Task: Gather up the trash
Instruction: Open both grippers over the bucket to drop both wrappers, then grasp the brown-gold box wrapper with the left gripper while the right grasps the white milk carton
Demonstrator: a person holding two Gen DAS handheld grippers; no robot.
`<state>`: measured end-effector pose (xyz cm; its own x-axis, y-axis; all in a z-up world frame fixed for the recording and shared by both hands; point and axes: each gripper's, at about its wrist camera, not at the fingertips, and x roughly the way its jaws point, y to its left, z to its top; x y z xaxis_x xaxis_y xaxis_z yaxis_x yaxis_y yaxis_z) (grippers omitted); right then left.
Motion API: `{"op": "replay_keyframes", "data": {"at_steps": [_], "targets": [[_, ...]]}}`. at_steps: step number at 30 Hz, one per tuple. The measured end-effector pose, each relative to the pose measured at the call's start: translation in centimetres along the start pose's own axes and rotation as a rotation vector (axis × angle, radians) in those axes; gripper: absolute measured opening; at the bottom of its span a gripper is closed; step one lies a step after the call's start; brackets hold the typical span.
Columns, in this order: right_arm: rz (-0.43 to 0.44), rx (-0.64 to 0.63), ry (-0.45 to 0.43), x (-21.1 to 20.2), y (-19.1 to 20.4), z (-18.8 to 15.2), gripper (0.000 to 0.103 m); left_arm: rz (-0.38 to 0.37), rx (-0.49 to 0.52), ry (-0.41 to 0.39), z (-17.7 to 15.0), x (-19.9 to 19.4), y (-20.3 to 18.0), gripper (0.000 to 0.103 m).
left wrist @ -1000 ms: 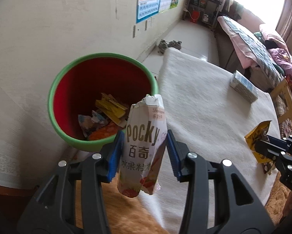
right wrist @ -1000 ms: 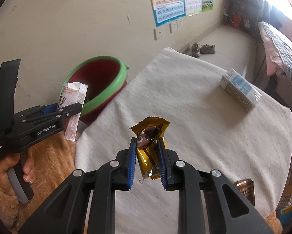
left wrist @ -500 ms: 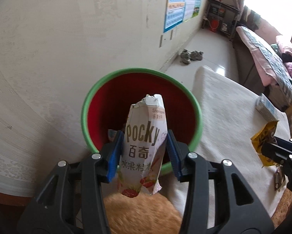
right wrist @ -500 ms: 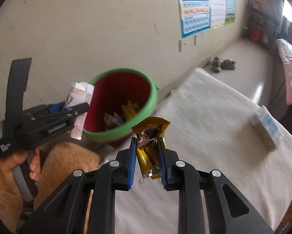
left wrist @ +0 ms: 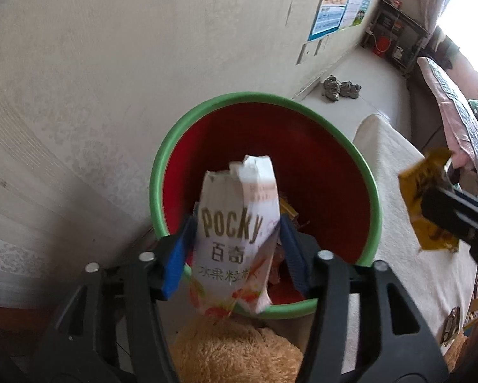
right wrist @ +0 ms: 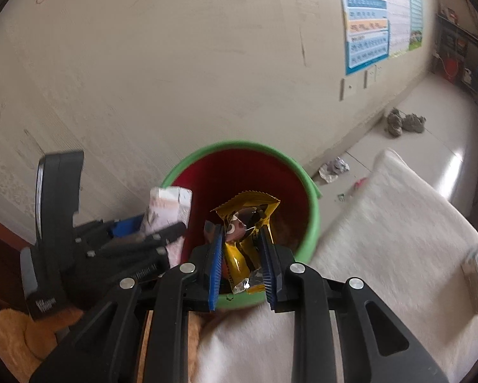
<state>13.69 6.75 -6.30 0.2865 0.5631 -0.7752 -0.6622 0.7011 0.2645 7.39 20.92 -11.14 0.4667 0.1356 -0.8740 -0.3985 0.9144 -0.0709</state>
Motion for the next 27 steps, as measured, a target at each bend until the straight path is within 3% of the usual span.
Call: {"op": "replay_keyframes", "data": {"at_steps": [2, 7, 11, 16, 20, 27], "targets": [[-0.005, -0.008, -0.014, 0.1, 0.3, 0.2, 0.046, 0.0, -0.007, -0.002, 0.0, 0.1, 0.2, 0.065], [-0.002, 0.001, -0.02, -0.4, -0.2, -0.1, 0.05, 0.001, -0.008, 0.009, -0.5, 0.1, 0.5, 0.068], [-0.051, 0.011, -0.028, -2.7, -2.3, -2.1, 0.06, -0.009, 0.0, 0.01, -1.1, -0.4, 0.5, 0.068], [-0.198, 0.085, -0.005, -7.3, -7.9, -8.4, 0.066, -0.051, 0.025, 0.025, -2.5, -1.1, -1.3, 0.068], [-0.366, 0.212, 0.073, -11.0, -14.6, -14.6, 0.067, -0.098, 0.08, 0.038, -3.8, -1.5, -4.6, 0.068], [-0.514, 0.376, 0.203, -15.5, -21.2, -24.2, 0.072, -0.2, 0.217, 0.104, -7.4, -2.0, -12.4, 0.07]]}}
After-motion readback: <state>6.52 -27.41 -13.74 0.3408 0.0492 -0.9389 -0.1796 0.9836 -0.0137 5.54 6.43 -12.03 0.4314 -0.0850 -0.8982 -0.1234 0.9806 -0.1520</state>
